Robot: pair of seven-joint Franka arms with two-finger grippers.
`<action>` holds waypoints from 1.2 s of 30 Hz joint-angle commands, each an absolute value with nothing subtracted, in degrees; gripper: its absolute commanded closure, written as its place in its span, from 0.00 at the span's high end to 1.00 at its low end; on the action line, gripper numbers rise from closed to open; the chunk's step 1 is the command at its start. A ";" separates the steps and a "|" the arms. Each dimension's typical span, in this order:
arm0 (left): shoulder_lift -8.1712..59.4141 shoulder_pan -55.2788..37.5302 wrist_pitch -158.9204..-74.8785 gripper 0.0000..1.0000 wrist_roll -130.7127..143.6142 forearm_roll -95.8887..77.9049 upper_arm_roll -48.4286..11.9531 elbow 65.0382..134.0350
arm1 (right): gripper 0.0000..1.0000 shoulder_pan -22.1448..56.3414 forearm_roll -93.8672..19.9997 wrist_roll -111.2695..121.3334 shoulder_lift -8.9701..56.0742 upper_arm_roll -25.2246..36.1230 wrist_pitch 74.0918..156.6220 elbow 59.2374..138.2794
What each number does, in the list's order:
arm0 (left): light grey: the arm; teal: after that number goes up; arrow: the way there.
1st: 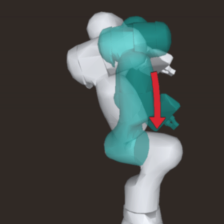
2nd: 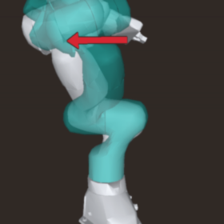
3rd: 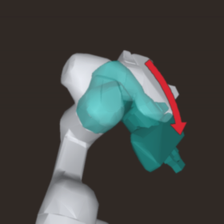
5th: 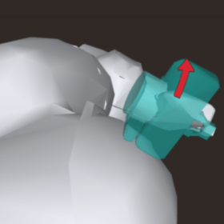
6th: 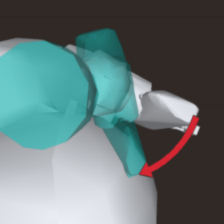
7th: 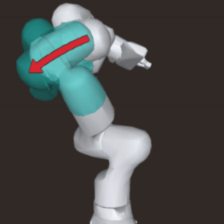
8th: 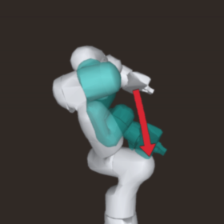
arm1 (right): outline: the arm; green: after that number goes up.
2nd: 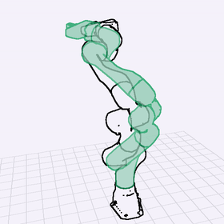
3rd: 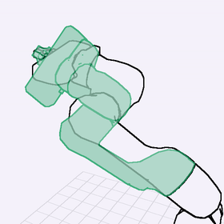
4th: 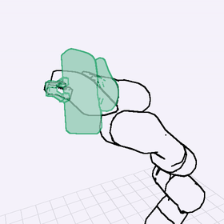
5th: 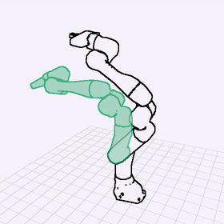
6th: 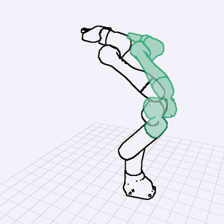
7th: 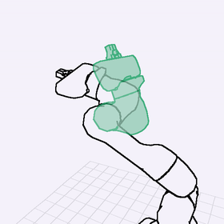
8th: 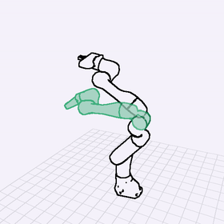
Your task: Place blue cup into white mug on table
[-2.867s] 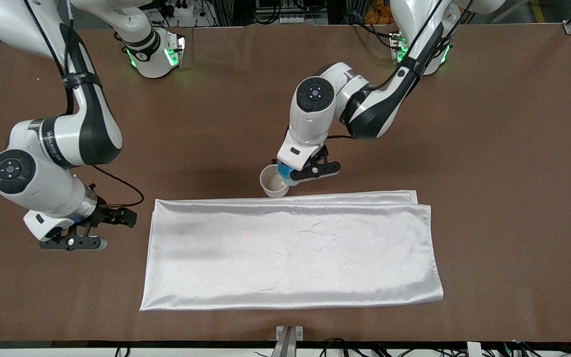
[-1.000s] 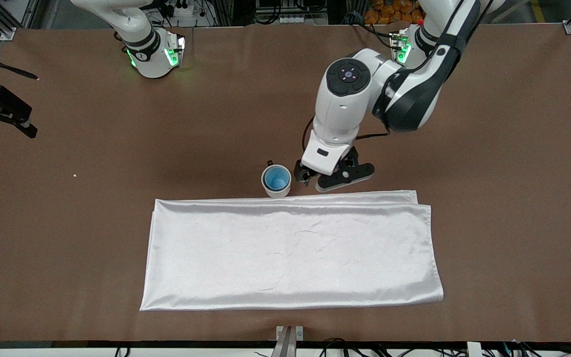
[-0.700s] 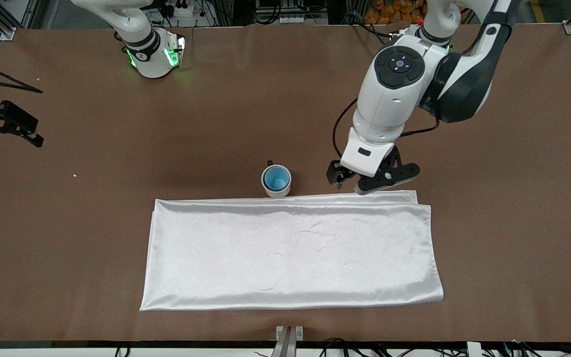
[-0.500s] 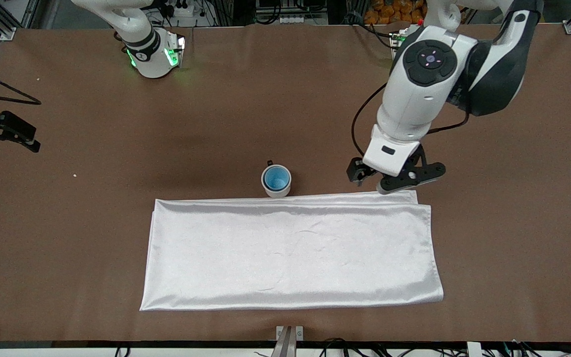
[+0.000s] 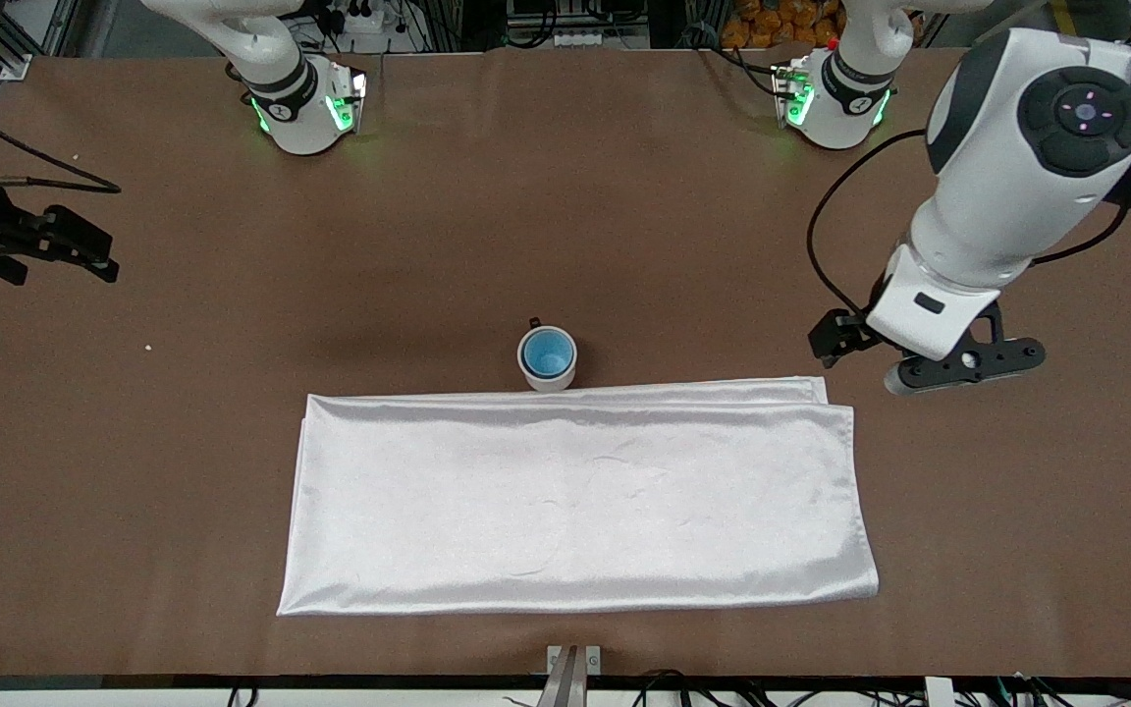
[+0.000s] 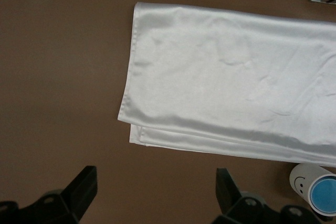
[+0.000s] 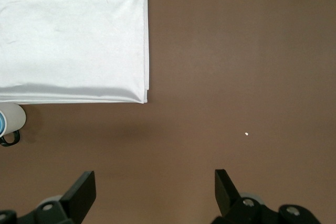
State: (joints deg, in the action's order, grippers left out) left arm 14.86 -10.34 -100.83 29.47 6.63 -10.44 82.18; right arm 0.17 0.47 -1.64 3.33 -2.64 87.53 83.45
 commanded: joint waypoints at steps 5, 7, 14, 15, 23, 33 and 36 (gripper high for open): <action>11.95 -5.45 -100.20 1.00 20.40 3.96 -11.07 84.55 | 1.00 -1.23 -1.32 -2.46 2.81 -4.04 86.66 83.67; 11.87 -4.58 -100.20 1.00 19.25 3.78 -11.07 84.55 | 1.00 -1.23 -1.32 -2.46 2.81 -4.04 86.49 83.85; 10.90 -2.37 -99.41 1.00 15.91 3.69 -11.07 85.08 | 1.00 -1.23 -1.32 -2.46 2.81 -4.04 85.96 83.85; 10.72 -2.20 -99.14 1.00 15.91 3.69 -11.07 85.17 | 1.00 -1.23 -1.32 -2.46 2.81 -4.04 85.96 83.85; 8.71 -1.76 -97.30 1.00 15.38 3.52 -11.16 86.21 | 1.00 -1.32 -1.23 -2.37 2.90 -4.04 85.78 83.67; 5.45 -0.88 -97.21 1.00 10.29 1.50 -10.99 89.56 | 1.00 -0.79 -0.88 -2.29 3.08 -3.96 85.96 83.58; 5.10 -0.18 -96.77 1.00 8.53 1.49 -10.99 89.56 | 1.00 -0.70 -0.79 -2.29 3.08 -3.96 85.96 83.58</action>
State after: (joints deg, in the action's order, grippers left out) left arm 7.65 -2.07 -97.22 12.94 3.15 -10.57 86.99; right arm -0.04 -0.46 -1.69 3.36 -3.13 86.26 83.57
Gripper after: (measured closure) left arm 0.000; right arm 0.000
